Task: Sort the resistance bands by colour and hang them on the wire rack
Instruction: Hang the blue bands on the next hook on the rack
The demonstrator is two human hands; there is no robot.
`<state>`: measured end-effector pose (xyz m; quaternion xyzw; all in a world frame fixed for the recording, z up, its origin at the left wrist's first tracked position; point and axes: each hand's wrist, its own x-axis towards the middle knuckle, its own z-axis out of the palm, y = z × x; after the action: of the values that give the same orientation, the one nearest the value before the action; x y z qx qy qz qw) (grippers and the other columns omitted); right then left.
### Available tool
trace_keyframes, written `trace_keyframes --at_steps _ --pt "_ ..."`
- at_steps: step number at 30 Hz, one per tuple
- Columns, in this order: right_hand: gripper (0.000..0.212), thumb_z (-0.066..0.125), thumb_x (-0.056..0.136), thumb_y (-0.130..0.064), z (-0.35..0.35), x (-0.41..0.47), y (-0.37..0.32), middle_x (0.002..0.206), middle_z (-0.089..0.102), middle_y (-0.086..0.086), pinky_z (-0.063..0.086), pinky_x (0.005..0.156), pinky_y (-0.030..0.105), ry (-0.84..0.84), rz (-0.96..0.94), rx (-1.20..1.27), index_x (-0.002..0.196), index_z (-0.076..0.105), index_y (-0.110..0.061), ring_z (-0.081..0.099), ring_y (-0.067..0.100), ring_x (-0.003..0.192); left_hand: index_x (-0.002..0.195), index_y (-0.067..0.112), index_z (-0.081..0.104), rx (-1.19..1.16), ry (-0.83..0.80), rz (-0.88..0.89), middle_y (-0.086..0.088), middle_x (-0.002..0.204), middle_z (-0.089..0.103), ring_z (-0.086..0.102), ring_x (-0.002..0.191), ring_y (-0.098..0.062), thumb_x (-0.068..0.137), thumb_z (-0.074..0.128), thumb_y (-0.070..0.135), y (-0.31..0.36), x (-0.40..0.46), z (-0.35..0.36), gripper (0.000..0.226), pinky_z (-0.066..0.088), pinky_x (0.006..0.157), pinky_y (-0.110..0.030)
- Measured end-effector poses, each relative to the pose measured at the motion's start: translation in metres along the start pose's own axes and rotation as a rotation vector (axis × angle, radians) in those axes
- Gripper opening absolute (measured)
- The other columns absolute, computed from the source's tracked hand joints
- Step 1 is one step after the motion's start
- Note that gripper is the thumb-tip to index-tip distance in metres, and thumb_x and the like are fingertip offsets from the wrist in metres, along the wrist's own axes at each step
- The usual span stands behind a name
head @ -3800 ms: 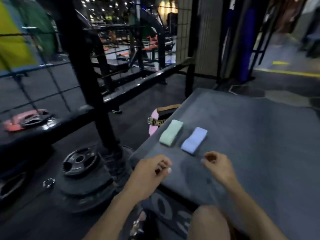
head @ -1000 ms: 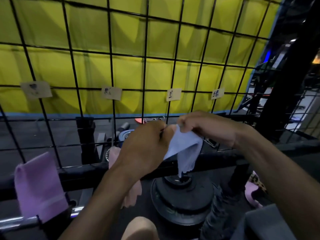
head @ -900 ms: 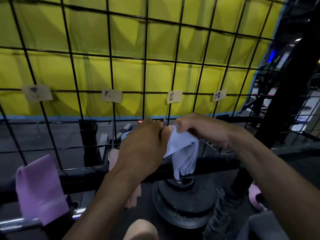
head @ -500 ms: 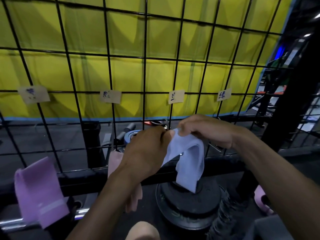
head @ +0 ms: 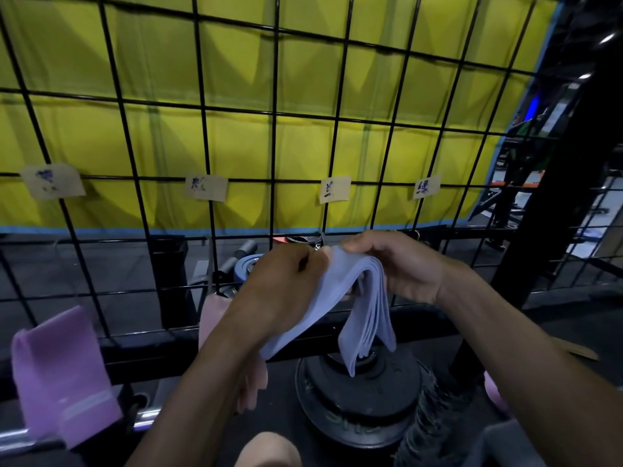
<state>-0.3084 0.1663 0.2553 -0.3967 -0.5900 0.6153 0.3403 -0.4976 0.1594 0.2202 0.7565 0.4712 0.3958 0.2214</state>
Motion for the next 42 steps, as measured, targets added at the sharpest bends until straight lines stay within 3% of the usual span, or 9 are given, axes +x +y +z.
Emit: trace_keyframes --at_steps 3,7,13,16,23,29,32,37,42 --pt "0.027 0.057 0.088 -0.021 0.003 0.006 0.012 0.074 0.059 0.016 0.055 0.071 0.041 -0.074 0.046 0.154 0.074 0.068 -0.001 0.057 0.025 0.067 0.059 0.017 0.033 -0.038 0.035 -0.019 0.006 0.041 0.032 0.029 0.043 -0.01 0.104 0.047 0.04 -0.003 -0.001 0.003 0.052 0.023 0.046 -0.025" --pt "0.037 0.046 0.094 -0.021 0.005 0.007 0.021 0.062 0.053 0.008 0.05 0.058 0.034 -0.088 0.057 0.191 0.065 0.064 -0.005 0.052 0.018 0.057 0.056 0.019 0.029 -0.059 0.071 -0.02 0.004 0.042 0.032 0.025 0.046 -0.01 0.103 0.049 0.033 -0.006 -0.002 0.009 0.053 0.04 0.065 -0.038" --pt "0.024 0.052 0.094 -0.021 0.003 0.007 0.021 0.081 0.046 0.013 0.052 0.057 0.035 -0.097 0.112 0.228 0.081 0.062 -0.005 0.05 0.022 0.069 0.057 0.02 0.029 -0.102 0.092 0.007 0.005 0.042 0.034 0.026 0.045 -0.012 0.104 0.049 0.031 -0.014 -0.003 0.013 0.052 0.037 0.074 -0.033" --pt "0.018 0.058 0.091 -0.023 0.001 0.007 0.019 0.077 0.046 0.011 0.048 0.056 0.034 -0.105 0.15 0.191 0.085 0.058 -0.006 0.048 0.022 0.062 0.057 0.019 0.031 -0.082 0.115 -0.005 0.006 0.043 0.035 0.03 0.046 -0.01 0.103 0.05 0.035 -0.015 -0.006 0.015 0.053 0.037 0.061 -0.034" --pt "0.039 0.046 0.102 -0.022 -0.005 0.005 0.012 0.067 0.055 0.006 0.04 0.056 0.033 -0.142 0.227 0.024 0.076 0.072 -0.009 0.042 0.019 0.056 0.056 0.021 0.028 -0.179 0.058 -0.074 0.007 0.043 0.024 0.033 0.054 -0.013 0.101 0.054 0.036 -0.018 -0.007 0.016 0.054 0.03 0.065 -0.029" --pt "0.024 0.055 0.099 -0.024 -0.008 0.01 0.02 0.068 0.037 -0.001 0.031 0.055 0.026 -0.155 0.32 0.08 0.079 0.064 -0.013 0.036 0.011 0.052 0.057 0.019 0.032 -0.188 0.062 -0.13 0.009 0.042 0.027 0.025 0.042 -0.007 0.099 0.058 0.036 -0.017 -0.01 0.017 0.052 0.023 0.043 -0.022" --pt "0.016 0.06 0.094 -0.027 -0.009 0.01 0.024 0.071 0.034 -0.001 0.028 0.054 0.025 -0.165 0.313 0.1 0.085 0.064 -0.015 0.035 0.009 0.053 0.058 0.018 0.035 -0.117 0.073 -0.125 0.007 0.047 0.029 0.027 0.043 -0.008 0.098 0.058 0.038 -0.016 -0.012 0.015 0.05 0.024 0.043 -0.022" --pt "0.033 0.051 0.103 -0.027 -0.004 0.008 0.024 0.066 0.037 -0.001 0.026 0.054 0.026 -0.078 0.223 -0.024 0.072 0.058 -0.018 0.031 0.011 0.054 0.06 0.016 0.034 0.001 0.083 -0.057 0.001 0.053 0.029 0.028 0.048 -0.011 0.1 0.051 0.039 -0.015 -0.015 0.013 0.049 0.026 0.049 -0.026" --pt "0.031 0.054 0.101 -0.027 -0.002 0.008 0.013 0.066 0.038 0.0 0.027 0.057 0.028 -0.089 0.194 -0.112 0.072 0.056 -0.017 0.034 0.013 0.056 0.058 0.017 0.031 -0.08 0.075 -0.09 0.006 0.049 0.025 0.026 0.046 -0.012 0.099 0.053 0.042 -0.018 -0.017 0.014 0.053 0.023 0.046 -0.025"
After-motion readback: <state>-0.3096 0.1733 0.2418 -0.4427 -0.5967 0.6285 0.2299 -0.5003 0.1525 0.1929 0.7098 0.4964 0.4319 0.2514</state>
